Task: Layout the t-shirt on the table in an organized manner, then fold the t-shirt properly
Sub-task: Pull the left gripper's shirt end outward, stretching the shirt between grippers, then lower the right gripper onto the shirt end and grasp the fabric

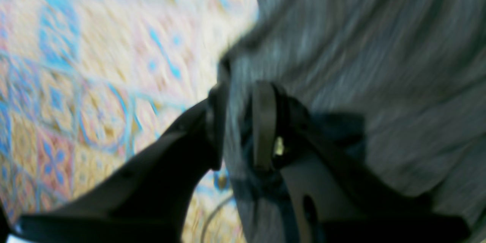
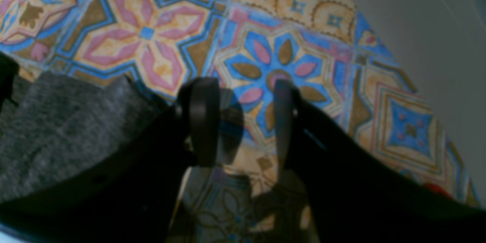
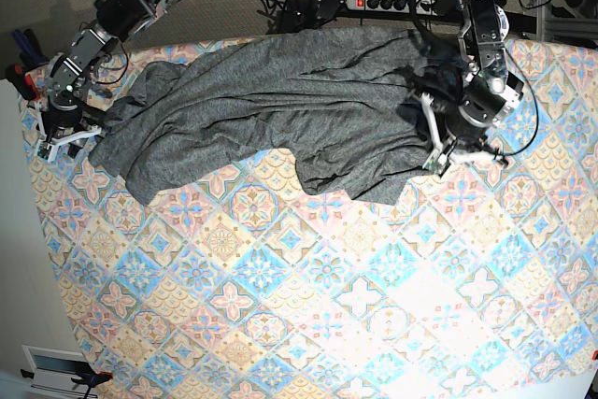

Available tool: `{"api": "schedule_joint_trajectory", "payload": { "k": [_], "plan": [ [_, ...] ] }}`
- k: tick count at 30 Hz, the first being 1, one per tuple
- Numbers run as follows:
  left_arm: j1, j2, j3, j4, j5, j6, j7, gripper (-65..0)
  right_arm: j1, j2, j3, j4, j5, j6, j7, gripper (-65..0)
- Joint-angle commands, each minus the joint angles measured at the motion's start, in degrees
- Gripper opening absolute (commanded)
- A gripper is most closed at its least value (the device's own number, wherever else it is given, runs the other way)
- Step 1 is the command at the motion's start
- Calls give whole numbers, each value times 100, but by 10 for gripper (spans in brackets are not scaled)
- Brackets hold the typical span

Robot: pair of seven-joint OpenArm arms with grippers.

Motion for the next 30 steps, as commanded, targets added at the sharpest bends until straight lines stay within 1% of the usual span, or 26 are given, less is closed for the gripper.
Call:
{"api": "schedule_joint_trajectory", "payload": {
  "k": [1,4,6,8,11,13,15,17,19,21,23,26,28,30],
  "plan": [
    [-205,-9,-20,146,-168,29,-113,-524,90,101,-7,85,66,-9,153,-426],
    [-609,35,-20,128,-326,29,-104,-524,90,101,-7,85,66,-9,153,-426],
    [-926,229,-37,5,-273,29,-104,-524,82,101,-7,85,57,-9,153,-427],
    [-1198,378,7,-127,8,29,-104,-524,55,101,-77,156,57,-9,162,-428],
    [-1462,528,15,-435,377,29,-42,-524,46,101,-491,367,57,-9,162,-428],
    [-1594,536,130,-813,492,29,265,-524,38,101,-772,534,57,-9,162,-428],
    [-1611,519,341,-1085,474,29,450,-524,38,101,-877,569,66,-9,162,-428],
    [-1497,519,473,-1305,509,29,459,-525,46,101,-860,543,66,-9,162,-428],
    [-1330,501,464,-1463,509,29,450,-525,46,101,-860,534,66,-9,162,-428],
    [-1207,378,429,-1534,500,29,362,-525,46,101,-860,525,66,-17,162,-428],
    [-1031,273,446,-1560,483,29,230,-525,38,101,-798,525,74,-35,162,-428],
    [-838,246,455,-1639,518,29,72,-524,38,101,-209,525,74,-35,162,-428],
    [-820,229,455,-1999,518,29,-95,-524,73,101,142,516,74,-35,162,-426],
    [-1013,220,446,-2650,518,29,-403,-524,64,101,248,516,74,-35,162,-426]
  ]
}}
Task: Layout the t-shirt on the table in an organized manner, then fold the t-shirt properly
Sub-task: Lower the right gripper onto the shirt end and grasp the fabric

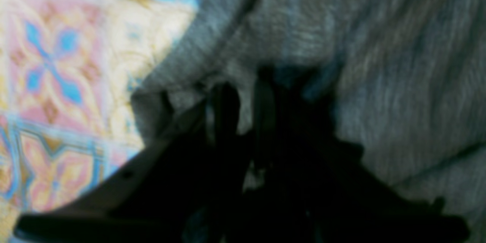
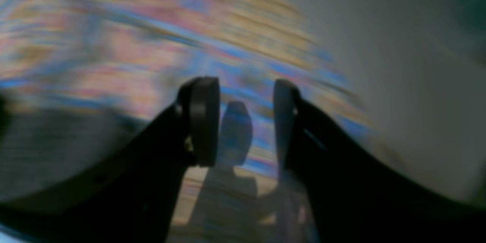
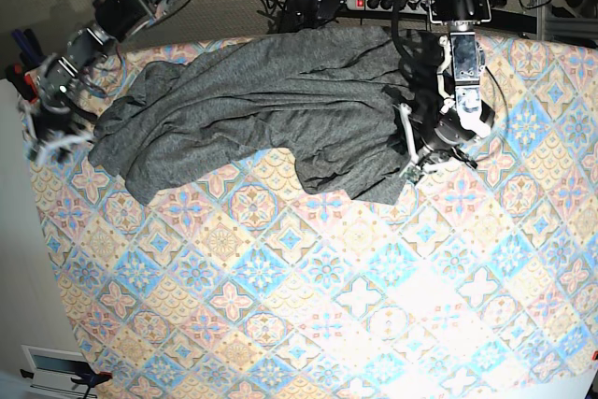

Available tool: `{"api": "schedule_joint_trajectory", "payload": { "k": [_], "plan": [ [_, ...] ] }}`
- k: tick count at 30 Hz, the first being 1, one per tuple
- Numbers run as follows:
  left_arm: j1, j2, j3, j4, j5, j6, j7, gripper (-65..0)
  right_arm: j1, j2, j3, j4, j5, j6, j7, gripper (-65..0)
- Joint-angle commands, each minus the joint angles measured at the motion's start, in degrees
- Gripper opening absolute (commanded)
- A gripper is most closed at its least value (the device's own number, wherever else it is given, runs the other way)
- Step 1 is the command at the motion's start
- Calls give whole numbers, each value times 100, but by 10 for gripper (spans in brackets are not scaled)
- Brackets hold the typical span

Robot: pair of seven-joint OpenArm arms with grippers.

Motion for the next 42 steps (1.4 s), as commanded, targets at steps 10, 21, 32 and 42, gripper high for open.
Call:
{"api": "schedule_joint_trajectory", "payload": {
  "k": [10,21,32,42],
  "plan": [
    [-1524,210,-494,-2216,619,-21,-735,-527,77,96,-19,-29,90,63,210,-426],
    [-2289,210,-1400,-2594,558,-21,-955,-527,68,96,-19,-29,90,72,210,-426],
    [-2016,166,-1927,-2603,576,-21,-1298,-528,-81,-44,-28,780,90,1870,219,-428],
    [-1585,166,-1989,-2603,567,-21,-1315,-528,-169,-326,-898,1246,-253,1870,175,-426]
  ]
}}
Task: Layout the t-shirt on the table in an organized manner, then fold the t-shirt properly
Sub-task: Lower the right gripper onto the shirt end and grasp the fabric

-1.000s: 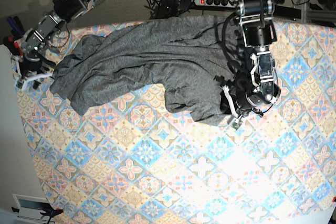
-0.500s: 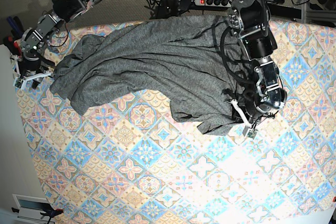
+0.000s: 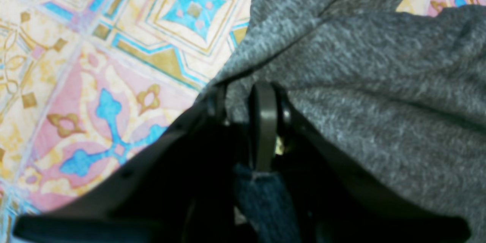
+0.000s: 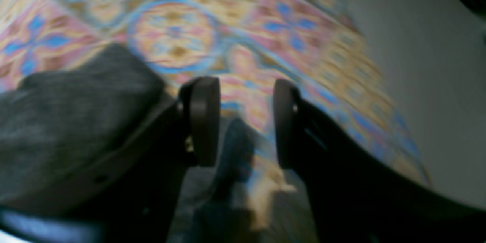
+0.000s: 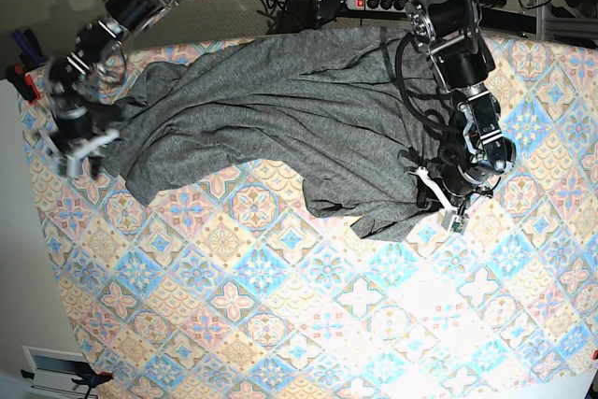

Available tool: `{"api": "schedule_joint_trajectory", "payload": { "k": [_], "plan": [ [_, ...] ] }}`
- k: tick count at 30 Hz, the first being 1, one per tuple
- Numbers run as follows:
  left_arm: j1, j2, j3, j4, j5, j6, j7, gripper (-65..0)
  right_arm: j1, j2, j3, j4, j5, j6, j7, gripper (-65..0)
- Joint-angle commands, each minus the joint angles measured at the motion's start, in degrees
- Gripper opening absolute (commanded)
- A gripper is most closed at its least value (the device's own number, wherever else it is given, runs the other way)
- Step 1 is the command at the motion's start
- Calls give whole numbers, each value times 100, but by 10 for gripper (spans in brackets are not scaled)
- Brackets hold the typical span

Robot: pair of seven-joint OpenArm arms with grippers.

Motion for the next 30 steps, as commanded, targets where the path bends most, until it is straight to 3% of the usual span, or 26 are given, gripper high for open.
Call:
{"api": "schedule_joint_trajectory", "payload": {
  "k": [1,6,15,22,30],
  "plan": [
    [39,-57,9,-6,309,49,412,-528,41,59,-186,140,-29,10,156,-426],
    [47,-30,9,-6,309,49,420,-528,41,32,-723,114,-169,10,147,-426],
    [47,-39,9,3,335,49,420,-528,-188,-170,-828,87,-187,10,-38,-426],
    [21,-22,9,3,344,49,420,-528,-197,-231,-1233,-335,-187,10,-47,-426],
    [47,-13,9,3,344,49,429,-528,-162,-231,-1259,-1504,-187,10,-11,-443]
  ]
}}
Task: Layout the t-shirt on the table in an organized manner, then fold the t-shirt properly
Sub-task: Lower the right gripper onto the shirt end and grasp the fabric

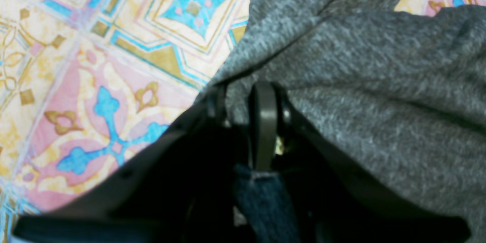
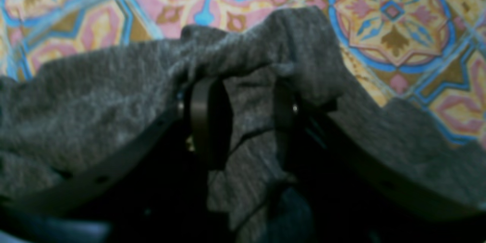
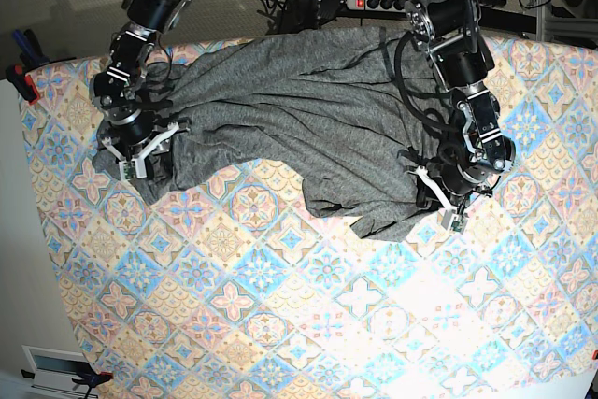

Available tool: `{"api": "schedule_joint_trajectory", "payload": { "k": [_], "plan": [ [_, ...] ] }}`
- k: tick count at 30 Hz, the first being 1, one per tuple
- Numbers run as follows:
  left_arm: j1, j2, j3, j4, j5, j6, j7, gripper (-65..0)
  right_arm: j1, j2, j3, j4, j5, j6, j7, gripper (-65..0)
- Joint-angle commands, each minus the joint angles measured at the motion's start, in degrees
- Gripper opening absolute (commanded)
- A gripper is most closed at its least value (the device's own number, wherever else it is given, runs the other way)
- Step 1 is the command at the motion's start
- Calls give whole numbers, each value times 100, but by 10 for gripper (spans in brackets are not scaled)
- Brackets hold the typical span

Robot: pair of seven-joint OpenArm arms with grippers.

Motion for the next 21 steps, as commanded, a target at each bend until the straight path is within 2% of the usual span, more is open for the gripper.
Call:
{"api": "schedule_joint_trajectory", "payload": {
  "k": [1,3,6,7,10,14,21],
  "plan": [
    [39,-30,4,-10,327,34,436,-528,11,-32,-31,-268,-384,30,-586,-463],
    [56,-30,4,-10,327,34,436,-528,125,-6,-31,-549,-384,30,-586,-523],
    [135,-30,4,-10,309,34,436,-528,890,223,5,-953,-384,30,-586,-634],
    [144,-30,4,-10,300,34,436,-528,1110,275,13,-1068,-384,30,-586,-650],
    [153,-21,4,-10,283,34,436,-528,1479,627,13,-1419,-384,30,-577,-642],
    [144,110,4,-1,335,34,436,-528,1752,900,13,-1938,-375,-159,-375,-642],
    [-49,251,4,-1,335,34,444,-528,2358,1383,22,-2782,-348,-1583,170,-642]
  ]
}}
